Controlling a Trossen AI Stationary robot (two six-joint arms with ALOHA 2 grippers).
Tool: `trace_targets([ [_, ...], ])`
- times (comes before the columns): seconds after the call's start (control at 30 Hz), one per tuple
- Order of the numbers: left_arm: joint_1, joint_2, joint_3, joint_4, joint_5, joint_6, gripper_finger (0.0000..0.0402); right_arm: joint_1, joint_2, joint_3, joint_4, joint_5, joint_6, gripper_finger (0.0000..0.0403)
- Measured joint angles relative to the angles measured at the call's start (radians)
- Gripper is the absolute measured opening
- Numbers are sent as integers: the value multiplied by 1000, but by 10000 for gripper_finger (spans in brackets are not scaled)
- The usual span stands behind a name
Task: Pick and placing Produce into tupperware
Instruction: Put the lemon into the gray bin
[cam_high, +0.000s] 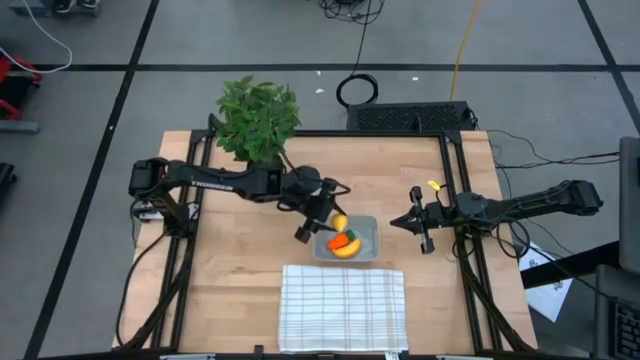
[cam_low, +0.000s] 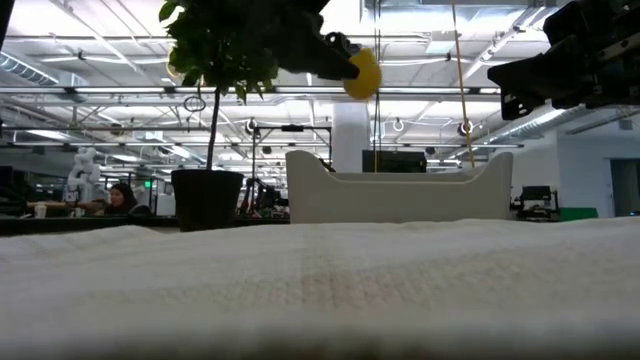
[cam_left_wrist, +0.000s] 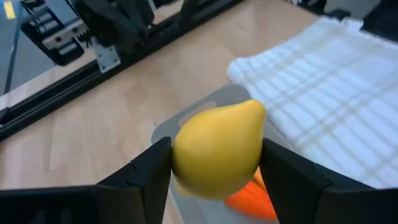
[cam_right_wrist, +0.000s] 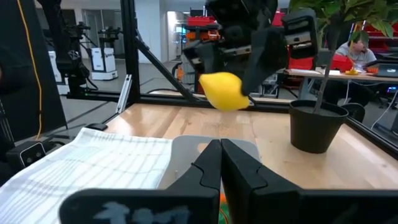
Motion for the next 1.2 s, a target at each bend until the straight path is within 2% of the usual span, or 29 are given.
trace_targets([
  [0.27,-34,0,0,28,8,-125,216,0,0,0,0,0,-2,0],
  [0.5,-54,0,0,163,7,-392,209,0,0,0,1,0,-3,0],
  [0.67,-66,-1,0,227,-50,-553,196,0,0,0,10,0,4,0],
  [0.83,-76,0,0,176,-133,-550,204,0,0,0,10,0,4,0],
  [0.97,-90,34,0,154,-148,-535,204,0,0,0,10,0,3,0],
  [1.1,-104,89,-1,128,-162,-464,200,0,0,0,11,0,-3,0],
  [1.2,-105,125,-1,92,-209,-402,204,0,2,0,14,0,-5,0],
])
